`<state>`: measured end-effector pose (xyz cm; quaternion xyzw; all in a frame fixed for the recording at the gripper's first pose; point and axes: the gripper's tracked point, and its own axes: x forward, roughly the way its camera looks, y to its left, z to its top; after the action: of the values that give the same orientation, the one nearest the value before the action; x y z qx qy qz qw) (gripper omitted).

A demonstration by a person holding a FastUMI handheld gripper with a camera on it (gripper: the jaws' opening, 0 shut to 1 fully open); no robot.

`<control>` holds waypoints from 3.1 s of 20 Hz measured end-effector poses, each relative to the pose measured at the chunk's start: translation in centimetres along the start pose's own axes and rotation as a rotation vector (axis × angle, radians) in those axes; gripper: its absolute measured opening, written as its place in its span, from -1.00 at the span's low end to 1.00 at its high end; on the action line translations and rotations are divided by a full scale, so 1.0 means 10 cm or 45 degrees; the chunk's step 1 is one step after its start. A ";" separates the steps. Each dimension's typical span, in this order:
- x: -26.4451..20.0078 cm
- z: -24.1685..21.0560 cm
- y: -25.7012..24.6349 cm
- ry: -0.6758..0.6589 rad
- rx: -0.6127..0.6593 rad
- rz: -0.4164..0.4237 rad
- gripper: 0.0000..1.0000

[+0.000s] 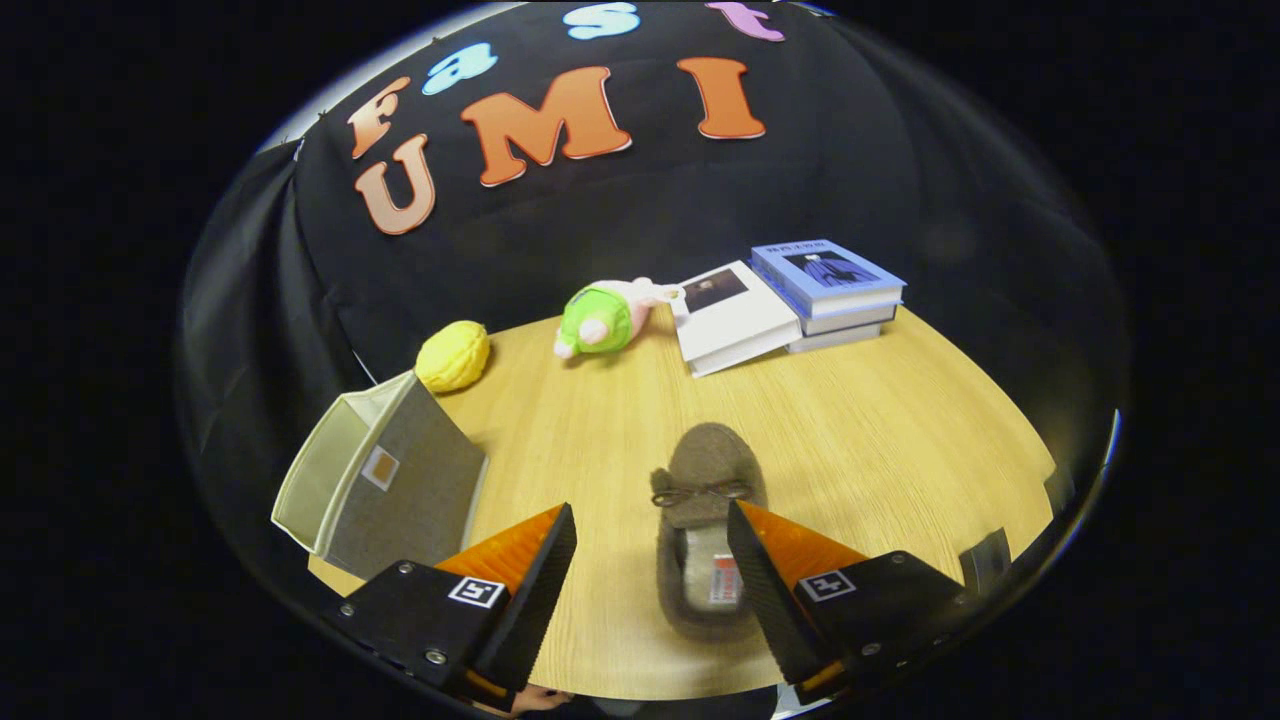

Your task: Open the storage box then place both shoes into the box .Put the left shoe in first, then the right shoe, with the right side of both shoes facing outward in a uniform manner.

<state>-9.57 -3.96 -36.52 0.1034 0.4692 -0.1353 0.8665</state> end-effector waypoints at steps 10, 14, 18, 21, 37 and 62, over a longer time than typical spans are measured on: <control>0.51 -0.47 -0.54 0.174 -0.008 -0.122 0.50; 0.71 -0.55 -0.58 0.208 -0.007 -0.147 0.24; 0.82 -0.56 -0.59 0.222 -0.009 -0.148 -0.09; 0.85 -0.52 -0.71 0.203 0.068 -0.179 -0.49; 0.43 0.10 0.11 0.039 0.334 -0.020 -0.91; 0.22 0.29 3.09 0.198 0.122 0.517 -0.91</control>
<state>4.10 23.99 -35.18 0.2469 0.4973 0.0284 0.8312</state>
